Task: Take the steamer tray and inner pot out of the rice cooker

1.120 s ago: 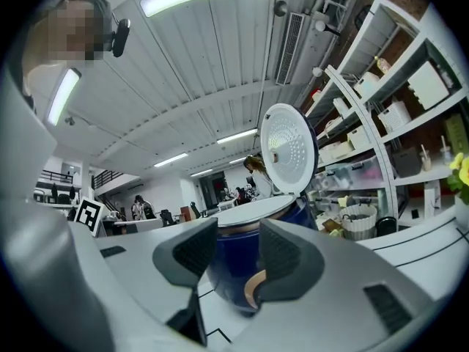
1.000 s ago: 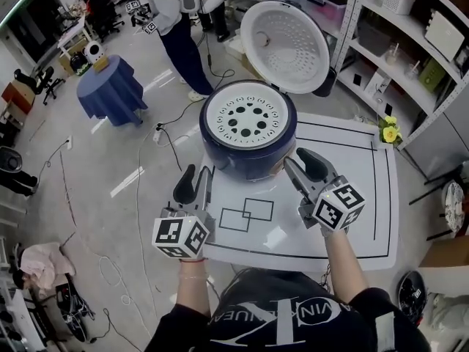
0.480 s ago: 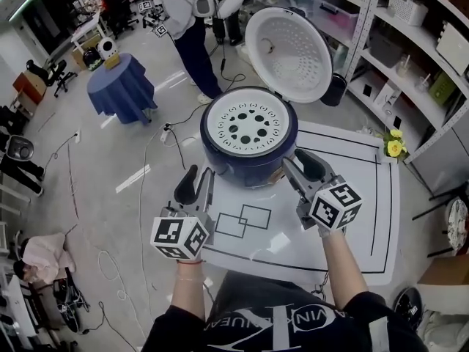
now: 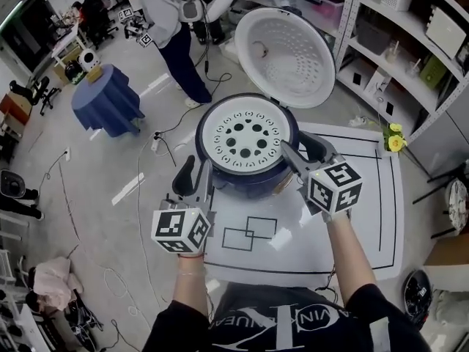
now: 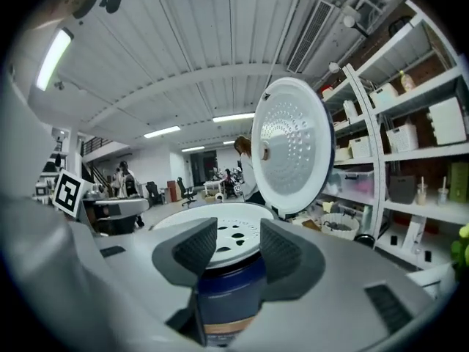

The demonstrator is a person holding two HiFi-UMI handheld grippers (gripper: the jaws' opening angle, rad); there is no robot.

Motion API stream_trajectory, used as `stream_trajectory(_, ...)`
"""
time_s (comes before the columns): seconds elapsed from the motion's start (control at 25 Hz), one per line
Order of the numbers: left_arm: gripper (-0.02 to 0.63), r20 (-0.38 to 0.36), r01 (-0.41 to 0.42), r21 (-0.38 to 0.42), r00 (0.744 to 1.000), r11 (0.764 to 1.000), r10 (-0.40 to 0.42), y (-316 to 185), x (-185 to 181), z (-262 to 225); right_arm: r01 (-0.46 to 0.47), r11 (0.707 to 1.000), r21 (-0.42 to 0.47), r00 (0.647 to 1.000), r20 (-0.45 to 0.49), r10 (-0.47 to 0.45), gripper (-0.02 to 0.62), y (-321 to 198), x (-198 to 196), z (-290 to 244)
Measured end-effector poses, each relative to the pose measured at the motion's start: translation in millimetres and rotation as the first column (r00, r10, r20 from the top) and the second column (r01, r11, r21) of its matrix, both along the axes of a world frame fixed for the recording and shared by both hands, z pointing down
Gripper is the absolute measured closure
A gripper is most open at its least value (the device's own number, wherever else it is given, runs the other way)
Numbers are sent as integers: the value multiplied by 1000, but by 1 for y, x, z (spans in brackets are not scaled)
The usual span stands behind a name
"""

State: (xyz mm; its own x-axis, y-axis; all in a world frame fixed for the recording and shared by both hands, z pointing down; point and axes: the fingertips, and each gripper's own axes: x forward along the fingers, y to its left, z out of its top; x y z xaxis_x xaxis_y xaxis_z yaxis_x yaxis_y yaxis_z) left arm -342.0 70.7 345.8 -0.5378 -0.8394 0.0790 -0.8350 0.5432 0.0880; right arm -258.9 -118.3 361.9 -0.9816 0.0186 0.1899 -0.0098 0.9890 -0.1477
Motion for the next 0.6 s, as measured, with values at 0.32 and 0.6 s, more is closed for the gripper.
stream_trajectory(0.32,492,30,-67,-21,997,998,67,-23,-36,-2,-26,972,232,969,-233,81,402,-25,-51,19)
stream_trajectory(0.6,492,13,-117,12,993,993,117,-18,-51,-8,-74,967,242,936,-318,151,391,-32,-63,22)
